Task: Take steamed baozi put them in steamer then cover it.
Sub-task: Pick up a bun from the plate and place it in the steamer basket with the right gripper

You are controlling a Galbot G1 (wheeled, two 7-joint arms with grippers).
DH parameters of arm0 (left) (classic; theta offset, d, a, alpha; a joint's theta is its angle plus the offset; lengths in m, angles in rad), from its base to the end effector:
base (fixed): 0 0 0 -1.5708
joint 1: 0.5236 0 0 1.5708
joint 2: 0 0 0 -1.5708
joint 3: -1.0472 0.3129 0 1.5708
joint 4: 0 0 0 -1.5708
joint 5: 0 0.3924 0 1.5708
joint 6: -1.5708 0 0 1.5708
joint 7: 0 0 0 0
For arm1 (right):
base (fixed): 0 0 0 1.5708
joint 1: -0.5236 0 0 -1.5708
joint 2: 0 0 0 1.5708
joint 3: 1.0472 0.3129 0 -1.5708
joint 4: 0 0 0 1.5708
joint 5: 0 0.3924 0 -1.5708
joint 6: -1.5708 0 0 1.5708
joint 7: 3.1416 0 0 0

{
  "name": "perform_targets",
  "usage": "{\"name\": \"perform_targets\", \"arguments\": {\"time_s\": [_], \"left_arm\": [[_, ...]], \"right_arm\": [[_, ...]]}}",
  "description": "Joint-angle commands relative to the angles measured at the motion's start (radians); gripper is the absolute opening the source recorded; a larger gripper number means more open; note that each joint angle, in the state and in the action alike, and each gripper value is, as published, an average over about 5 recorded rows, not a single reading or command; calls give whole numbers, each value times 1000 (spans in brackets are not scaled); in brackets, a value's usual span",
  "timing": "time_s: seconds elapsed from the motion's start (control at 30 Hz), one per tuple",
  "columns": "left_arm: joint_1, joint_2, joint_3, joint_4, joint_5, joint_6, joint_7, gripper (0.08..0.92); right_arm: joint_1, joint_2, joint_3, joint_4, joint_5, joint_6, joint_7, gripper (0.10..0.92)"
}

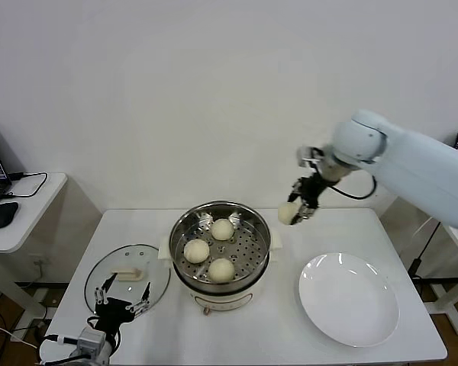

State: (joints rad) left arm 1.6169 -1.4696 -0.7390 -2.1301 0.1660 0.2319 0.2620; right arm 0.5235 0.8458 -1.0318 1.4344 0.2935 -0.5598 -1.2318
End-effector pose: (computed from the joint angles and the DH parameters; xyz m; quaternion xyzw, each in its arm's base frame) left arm 0.2213 0.0813 -0.2569 -0.0437 -0.9767 -0.1563 0.1401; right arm 0.5319 0.0481 0.0059 0.5433 -0.5764 0.4956 0.3562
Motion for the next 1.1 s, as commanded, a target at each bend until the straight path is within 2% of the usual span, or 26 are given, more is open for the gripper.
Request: {"name": "perform_targets", "arguments": {"time_s": [0.03,0.5,1.1], "left_arm": [[-7,0,-7,-7,-18,1,2,823],[-8,-8,-21,5,-42,0,0,823],[-8,-9,-15,4,-42,-2,-7,823]], "right_arm": [[70,208,-111,-46,79,-44,4,568],[-26,324,-116,-158,4,-39,29,568],[-156,327,-88,-196,-93,-33,56,568]]}}
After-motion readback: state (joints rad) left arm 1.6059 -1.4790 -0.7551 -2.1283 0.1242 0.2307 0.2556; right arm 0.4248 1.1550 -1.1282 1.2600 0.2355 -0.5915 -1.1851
